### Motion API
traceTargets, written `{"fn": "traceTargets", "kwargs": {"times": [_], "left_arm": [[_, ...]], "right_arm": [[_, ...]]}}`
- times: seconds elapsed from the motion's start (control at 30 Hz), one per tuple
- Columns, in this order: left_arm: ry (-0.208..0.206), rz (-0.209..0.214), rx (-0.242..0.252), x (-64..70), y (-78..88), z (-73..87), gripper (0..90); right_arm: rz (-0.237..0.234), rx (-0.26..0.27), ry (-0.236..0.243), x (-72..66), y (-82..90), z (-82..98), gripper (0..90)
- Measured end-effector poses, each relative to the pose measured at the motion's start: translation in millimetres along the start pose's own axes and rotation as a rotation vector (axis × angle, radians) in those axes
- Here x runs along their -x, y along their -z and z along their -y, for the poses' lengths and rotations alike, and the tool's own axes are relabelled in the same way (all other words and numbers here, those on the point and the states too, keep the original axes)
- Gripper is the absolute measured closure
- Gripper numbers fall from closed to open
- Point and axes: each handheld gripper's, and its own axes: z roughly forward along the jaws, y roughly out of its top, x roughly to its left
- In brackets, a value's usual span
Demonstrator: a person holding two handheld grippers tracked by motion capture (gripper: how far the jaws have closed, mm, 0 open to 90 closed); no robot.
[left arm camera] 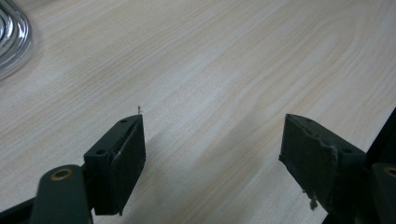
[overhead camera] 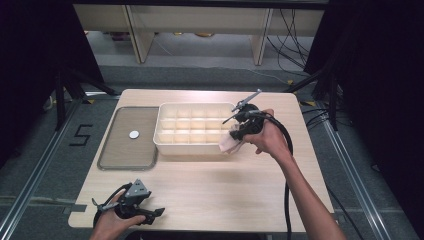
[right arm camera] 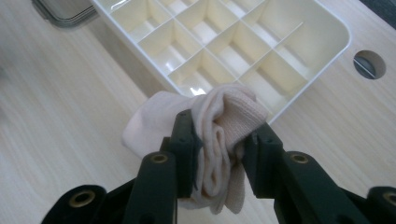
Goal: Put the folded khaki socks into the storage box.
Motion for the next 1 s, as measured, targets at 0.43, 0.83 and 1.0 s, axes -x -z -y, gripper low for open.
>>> {"fn": "traceTargets", "kwargs": {"times": [0.43,0.83,1.0], "left_arm": [[0.005,0.000,-0.002,0.1,0.1,0.3,21.9],[-0.001,0.004,0.002,0.2,-0.3,0.2,21.9],[-0.007,-0.003,-0.003,0.1,0.2,0.2,21.9]], "right_arm": [[0.044,-0.031,-0.026,20.5,-21.9,-18.4,68.8],[0.073,-0.059,-0.038,34.4,-46.1,-26.5,68.8],[0.097,-0.085,-0.035,35.8,-55.7,-29.2,68.8]]}}
